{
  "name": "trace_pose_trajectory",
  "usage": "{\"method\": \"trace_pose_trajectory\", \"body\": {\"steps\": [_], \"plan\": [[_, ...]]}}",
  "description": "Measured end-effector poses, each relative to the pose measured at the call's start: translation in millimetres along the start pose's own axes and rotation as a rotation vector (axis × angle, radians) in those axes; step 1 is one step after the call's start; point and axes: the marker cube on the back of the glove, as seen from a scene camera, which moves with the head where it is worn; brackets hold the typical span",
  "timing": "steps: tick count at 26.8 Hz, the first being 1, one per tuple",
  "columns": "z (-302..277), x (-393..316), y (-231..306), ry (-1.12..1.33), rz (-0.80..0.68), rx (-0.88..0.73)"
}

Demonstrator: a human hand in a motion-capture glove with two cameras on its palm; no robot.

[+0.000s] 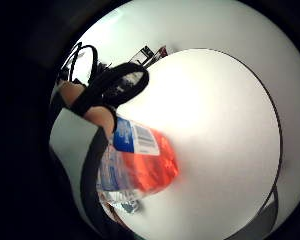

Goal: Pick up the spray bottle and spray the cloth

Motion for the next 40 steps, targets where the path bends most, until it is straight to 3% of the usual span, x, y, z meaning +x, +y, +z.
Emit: {"method": "trace_pose_trajectory", "body": {"steps": [16, 22, 28, 33, 37, 40], "plan": [[-30.4, 42.1, 21.8, 0.020, 0.044, -0.056], [-35.2, -18.5, 0.0, 0.127, -0.132, -0.285], [-40.1, -82.8, -6.7, 0.391, -0.251, -0.574], [-21.1, -100.0, 5.9, 0.584, -0.233, -0.786], [16.1, -74.3, 33.0, 0.752, -0.198, -0.973], [26.0, -57.5, 41.1, 0.789, -0.181, -1.026]]}}
